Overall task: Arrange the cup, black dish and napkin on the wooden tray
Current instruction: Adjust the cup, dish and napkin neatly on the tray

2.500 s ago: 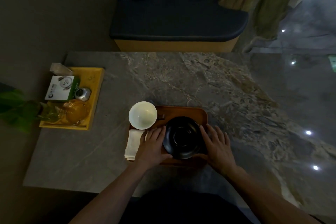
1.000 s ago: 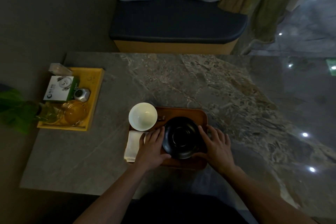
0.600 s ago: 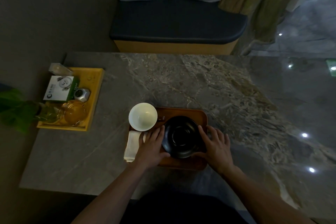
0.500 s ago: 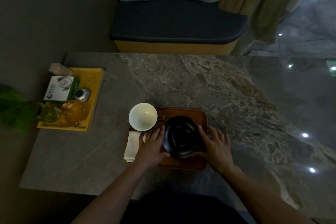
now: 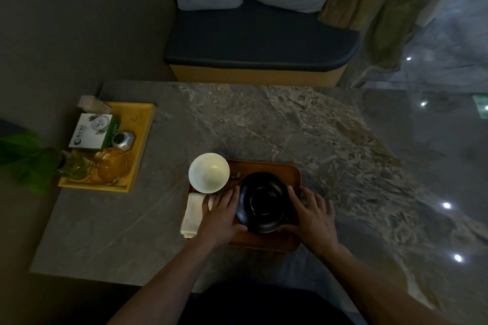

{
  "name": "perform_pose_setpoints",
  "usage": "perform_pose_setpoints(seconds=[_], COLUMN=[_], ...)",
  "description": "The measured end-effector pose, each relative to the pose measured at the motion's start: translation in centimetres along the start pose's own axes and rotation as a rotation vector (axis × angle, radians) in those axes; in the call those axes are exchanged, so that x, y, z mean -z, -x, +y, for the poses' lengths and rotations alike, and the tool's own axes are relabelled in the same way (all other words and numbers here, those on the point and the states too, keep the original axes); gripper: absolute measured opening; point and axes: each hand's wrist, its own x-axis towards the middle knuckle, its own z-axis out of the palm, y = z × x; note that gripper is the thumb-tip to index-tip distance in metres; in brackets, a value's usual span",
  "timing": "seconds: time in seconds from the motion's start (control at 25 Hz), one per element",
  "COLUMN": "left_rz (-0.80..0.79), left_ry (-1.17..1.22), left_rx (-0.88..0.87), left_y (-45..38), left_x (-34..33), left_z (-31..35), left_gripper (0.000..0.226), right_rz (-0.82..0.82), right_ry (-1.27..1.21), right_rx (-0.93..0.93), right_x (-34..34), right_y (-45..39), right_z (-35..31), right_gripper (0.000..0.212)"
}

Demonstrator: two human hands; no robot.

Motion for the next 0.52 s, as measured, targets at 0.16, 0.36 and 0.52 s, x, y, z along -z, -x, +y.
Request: perform_pose_setpoints(seconds=[0.16, 0.36, 0.52], left_rz=[-0.019, -0.015, 0.113], left_ry=[-0.018, 0.016, 0.073], left_rx=[0.016, 0.002, -0.074], left_y=[0.0, 0.2, 1.4], left_x=[0.4, 1.4, 1.6], left_z=[0.5, 0.6, -1.0], left_gripper=[0.105, 0.103, 0.082], right_rz=[-0.022, -0.047, 0.023], right_ry=[0.013, 0.016, -0.002], right_rx=[-0.013, 0.017, 0.011], right_x=[0.1, 0.4, 0.3], right_y=[0.0, 0.3, 1.8], right_z=[-0.3, -0.3, -1.2], right_gripper=[0.107, 0.103, 0.086])
